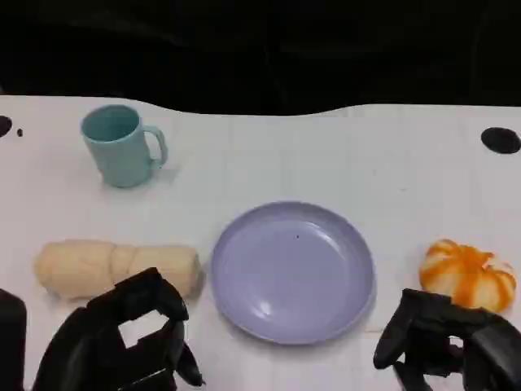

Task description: Grasp the towel on the left side of the plate with the left hand and place it into the plate.

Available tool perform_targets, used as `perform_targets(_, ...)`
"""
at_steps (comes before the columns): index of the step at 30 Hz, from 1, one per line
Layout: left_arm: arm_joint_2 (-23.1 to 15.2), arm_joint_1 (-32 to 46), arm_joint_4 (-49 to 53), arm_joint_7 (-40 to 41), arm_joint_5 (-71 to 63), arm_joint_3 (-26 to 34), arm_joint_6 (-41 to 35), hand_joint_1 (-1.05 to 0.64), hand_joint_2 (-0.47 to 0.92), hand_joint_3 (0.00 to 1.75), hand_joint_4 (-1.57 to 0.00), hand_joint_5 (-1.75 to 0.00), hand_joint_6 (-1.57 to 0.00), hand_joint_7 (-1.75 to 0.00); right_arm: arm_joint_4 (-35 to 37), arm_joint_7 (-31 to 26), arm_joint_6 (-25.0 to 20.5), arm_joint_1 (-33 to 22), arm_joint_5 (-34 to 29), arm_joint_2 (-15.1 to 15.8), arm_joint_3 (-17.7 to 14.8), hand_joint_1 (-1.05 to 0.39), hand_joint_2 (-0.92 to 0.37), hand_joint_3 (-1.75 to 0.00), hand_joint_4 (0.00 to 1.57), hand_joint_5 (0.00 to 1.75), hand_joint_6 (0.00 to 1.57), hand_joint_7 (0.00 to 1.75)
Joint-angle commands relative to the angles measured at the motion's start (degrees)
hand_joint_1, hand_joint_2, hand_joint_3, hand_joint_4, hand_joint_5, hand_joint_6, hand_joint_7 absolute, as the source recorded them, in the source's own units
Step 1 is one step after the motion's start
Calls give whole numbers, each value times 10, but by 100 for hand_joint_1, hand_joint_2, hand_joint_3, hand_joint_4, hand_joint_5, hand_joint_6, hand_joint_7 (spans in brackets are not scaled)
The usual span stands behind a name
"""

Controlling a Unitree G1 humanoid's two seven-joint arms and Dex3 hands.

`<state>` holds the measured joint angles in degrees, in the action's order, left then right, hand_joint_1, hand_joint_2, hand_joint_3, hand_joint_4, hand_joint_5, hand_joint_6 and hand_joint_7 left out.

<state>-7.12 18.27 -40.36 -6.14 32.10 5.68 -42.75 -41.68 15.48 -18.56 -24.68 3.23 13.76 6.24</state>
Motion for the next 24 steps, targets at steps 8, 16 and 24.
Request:
perform_targets(8, -9, -2, -2, 0, -2, 2, 5, -12, 62, 120, -76, -175, -63, -167, -4, -2, -4, -2, 7, 1, -5, -2, -59, -112, 72, 175, 61, 148)
perform_targets(16, -9, -1, 0, -2, -2, 3, 9, -12, 62, 119, -76, -175, -62, -165, -4, -2, 0, -2, 5, 3, -5, -1, -59, -112, 72, 175, 61, 148)
perform_targets(24, -9, -2, 0, 1, -2, 5, 6, -10, 63, 117, -75, -175, -66, -160, -3, -2, 3, -1, 1, 3, -3, -3, -59, -111, 73, 175, 61, 148)
